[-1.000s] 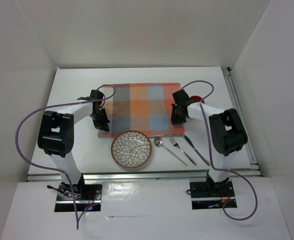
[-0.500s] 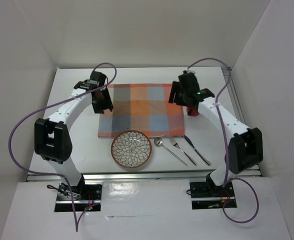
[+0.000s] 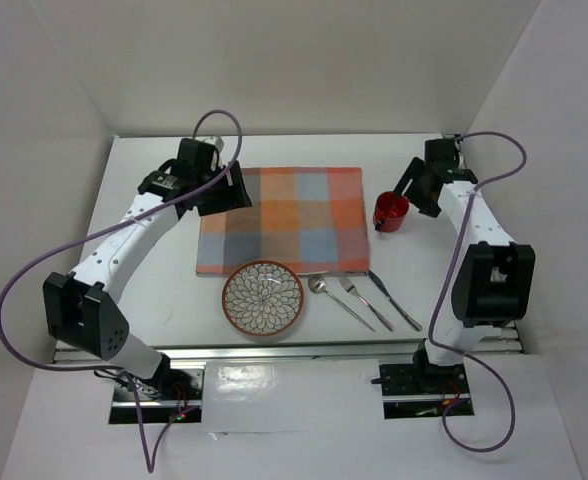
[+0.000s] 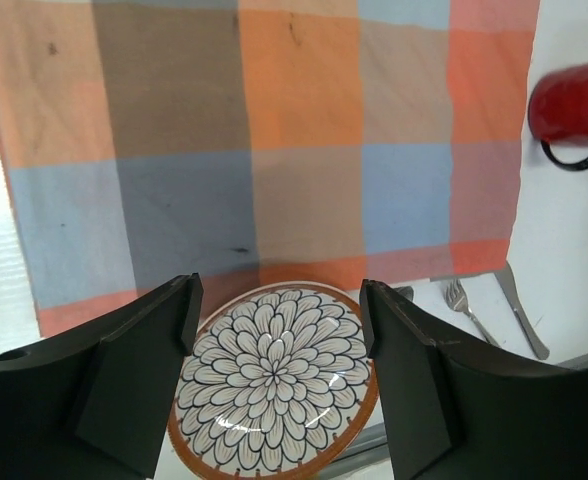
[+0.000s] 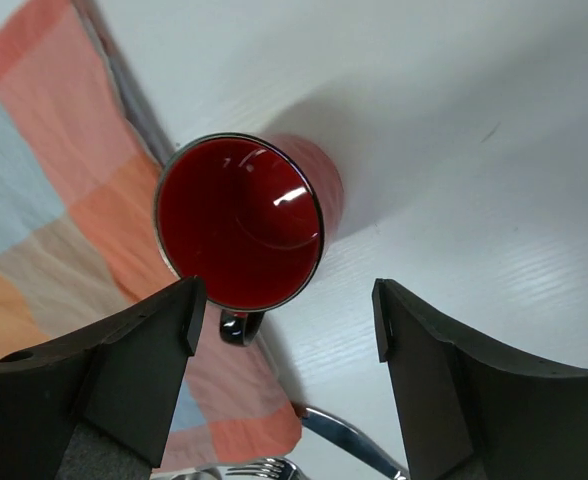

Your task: Set the dinner table for one person

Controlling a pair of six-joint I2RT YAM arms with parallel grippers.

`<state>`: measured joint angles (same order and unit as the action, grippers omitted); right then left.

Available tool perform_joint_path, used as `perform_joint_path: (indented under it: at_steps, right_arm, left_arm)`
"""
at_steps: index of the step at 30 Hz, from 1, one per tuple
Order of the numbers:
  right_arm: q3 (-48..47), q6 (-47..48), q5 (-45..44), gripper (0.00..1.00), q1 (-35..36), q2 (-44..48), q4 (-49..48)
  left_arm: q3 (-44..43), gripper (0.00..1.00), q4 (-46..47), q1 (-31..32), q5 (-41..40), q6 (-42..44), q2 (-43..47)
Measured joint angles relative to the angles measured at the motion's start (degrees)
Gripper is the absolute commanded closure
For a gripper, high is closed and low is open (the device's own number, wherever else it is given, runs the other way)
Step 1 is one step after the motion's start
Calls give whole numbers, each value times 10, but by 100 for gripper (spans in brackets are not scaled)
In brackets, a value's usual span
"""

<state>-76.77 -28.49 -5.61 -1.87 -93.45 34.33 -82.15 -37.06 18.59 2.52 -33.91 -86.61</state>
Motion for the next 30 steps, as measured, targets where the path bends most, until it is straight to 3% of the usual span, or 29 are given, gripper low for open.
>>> perform_joint_path:
  at_steps: [6, 10, 13, 17, 25, 30]
  right_arm:
    - [0, 0, 20, 28, -13, -50, -4]
    - [1, -2, 22, 40, -16, -78, -9]
    - [12, -4, 24, 59, -16, -91, -17]
    - [26, -9, 9, 100, -16, -90, -30]
    - [12, -3, -43, 100, -3, -59, -16]
    - [-127, 9, -48, 100, 51, -90, 26]
  left_arm:
    - [-6, 19, 2, 34, 3, 18, -25]
    - [-9, 21, 2, 42, 3, 24, -34]
    - [-11, 25, 0, 42, 3, 25, -36]
    - [-11, 28, 0, 42, 3, 26, -37]
    - [-23, 30, -4, 42, -9, 35, -45]
    - [-23, 26, -21, 42, -37, 16, -45]
